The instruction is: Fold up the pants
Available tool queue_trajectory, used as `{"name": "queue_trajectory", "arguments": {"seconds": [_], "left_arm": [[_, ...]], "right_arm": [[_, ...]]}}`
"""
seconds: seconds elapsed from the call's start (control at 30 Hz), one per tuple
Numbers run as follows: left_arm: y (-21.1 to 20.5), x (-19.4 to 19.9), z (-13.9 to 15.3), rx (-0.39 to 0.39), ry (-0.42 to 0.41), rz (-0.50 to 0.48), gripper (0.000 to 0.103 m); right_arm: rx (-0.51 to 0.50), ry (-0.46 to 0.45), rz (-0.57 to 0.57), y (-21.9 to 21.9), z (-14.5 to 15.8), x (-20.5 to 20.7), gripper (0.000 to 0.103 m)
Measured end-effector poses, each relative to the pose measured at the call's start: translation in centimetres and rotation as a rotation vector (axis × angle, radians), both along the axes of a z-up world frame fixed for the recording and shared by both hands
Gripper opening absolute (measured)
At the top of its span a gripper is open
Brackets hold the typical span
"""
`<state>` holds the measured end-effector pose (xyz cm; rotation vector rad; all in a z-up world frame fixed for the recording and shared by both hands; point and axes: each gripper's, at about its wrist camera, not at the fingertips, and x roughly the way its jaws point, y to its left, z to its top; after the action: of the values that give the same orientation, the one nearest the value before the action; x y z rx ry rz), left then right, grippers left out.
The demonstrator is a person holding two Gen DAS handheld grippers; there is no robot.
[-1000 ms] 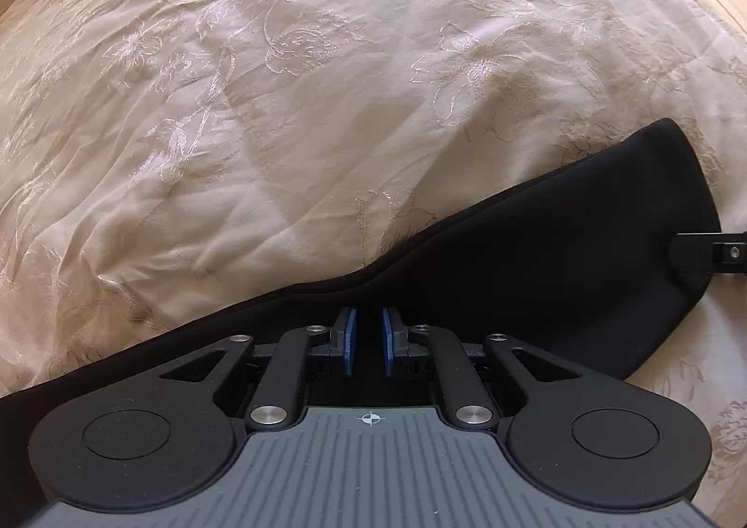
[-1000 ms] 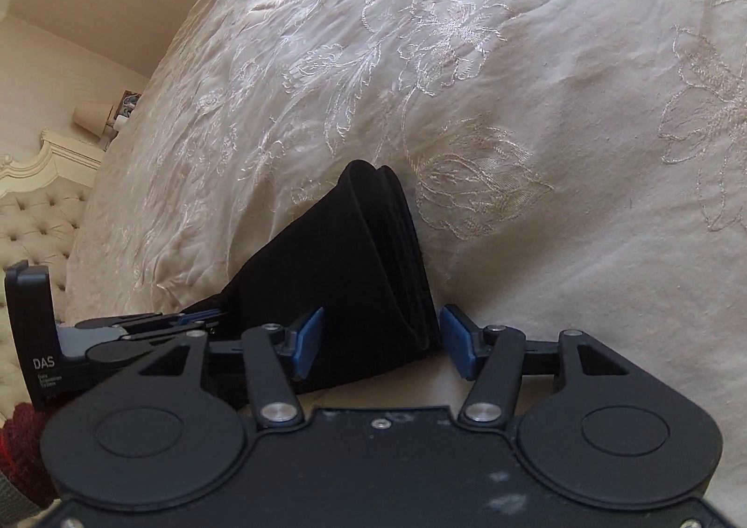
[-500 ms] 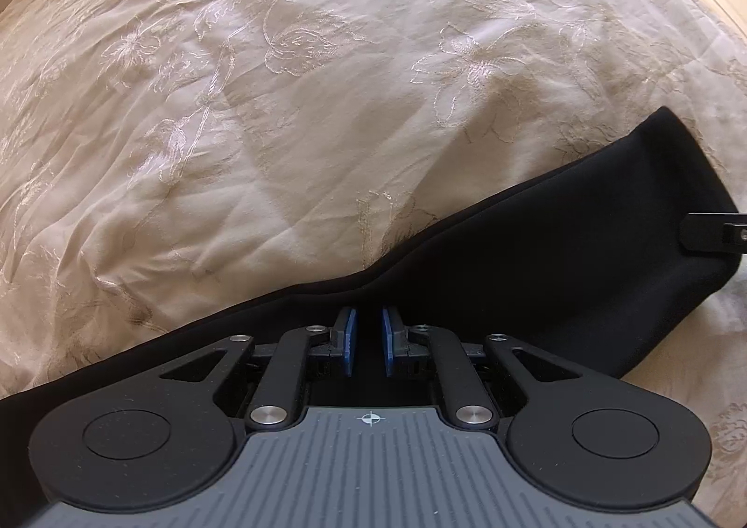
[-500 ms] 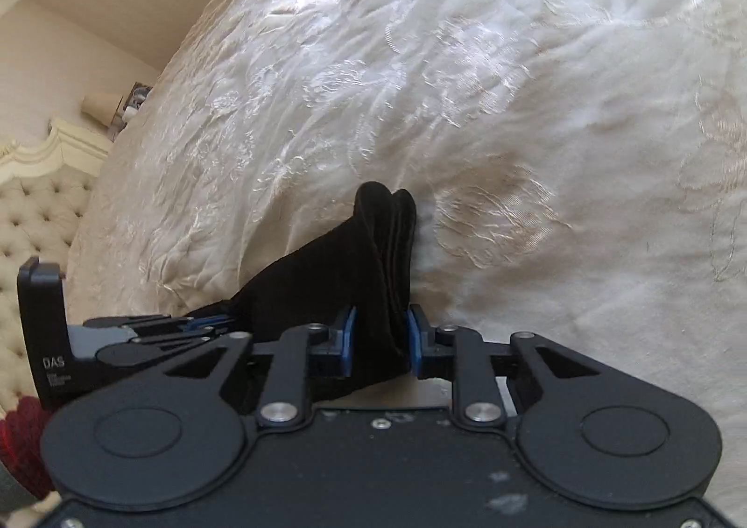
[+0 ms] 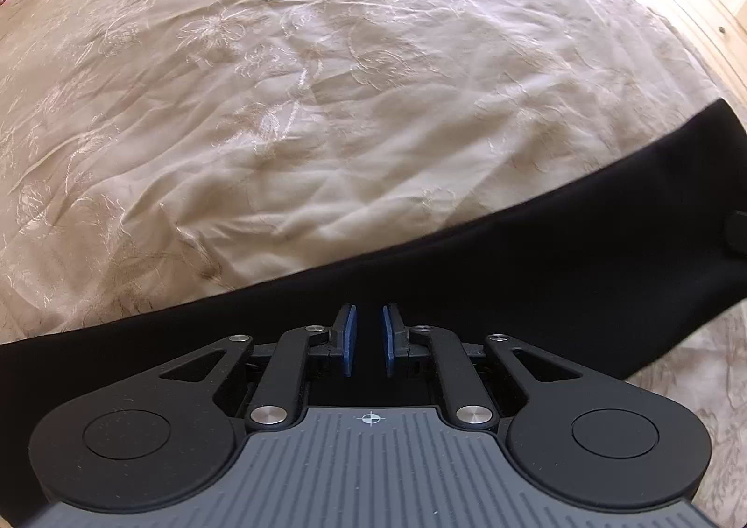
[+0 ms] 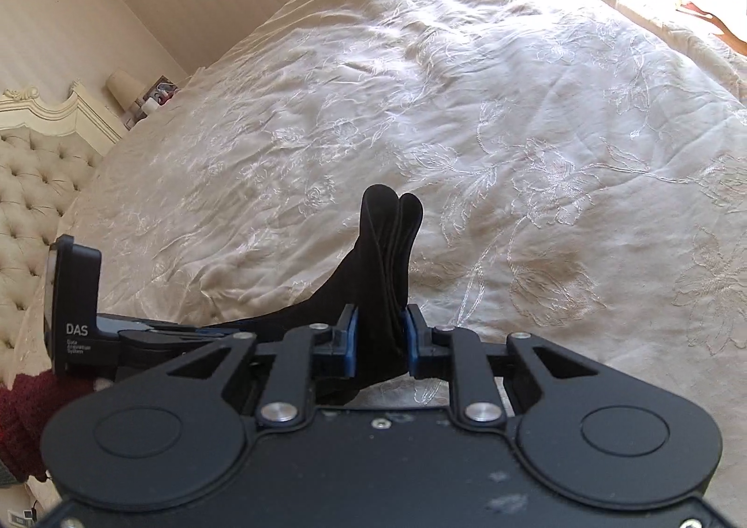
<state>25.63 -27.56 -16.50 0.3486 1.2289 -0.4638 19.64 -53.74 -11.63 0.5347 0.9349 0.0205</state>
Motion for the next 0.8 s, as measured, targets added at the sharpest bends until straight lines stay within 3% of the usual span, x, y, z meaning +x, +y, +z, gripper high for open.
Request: {"name": "queue_trajectory", "arguments": {"seconds": [0.1,0.3,0.5,0.6,0.7,0.8], "left_arm": [[-0.8,-2.2,-0.9,0.007,0.004,-0.09,0.012],[-2.6,-3.6,-2.5,0.109,-0.034,-0.214,0.012],[-1.7,-0.4,-0.8,0.016,-0.038,-0.079,0.012],[-1.2,2.3,-1.6,0.006,-0.003,0.038,0.012],[-0.7,4.5,-2.8,-0.016,0.093,0.099,0.012],[0.3,4.6,-1.4,-0.049,0.08,0.128,0.012]], "right_arm": [[0.007,0.019,-0.024,-0.2,-0.5,0.0,0.021],[0.009,0.027,-0.019,0.7,-0.5,0.3,0.021],[0.012,0.001,-0.04,0.7,0.5,0.3,0.021],[0.001,-0.002,-0.031,1.1,0.8,0.2,0.021],[0.005,-0.004,-0.03,1.6,0.8,0.1,0.021],[-0.002,-0.012,-0.029,2.1,1.1,0.1,0.021]]}}
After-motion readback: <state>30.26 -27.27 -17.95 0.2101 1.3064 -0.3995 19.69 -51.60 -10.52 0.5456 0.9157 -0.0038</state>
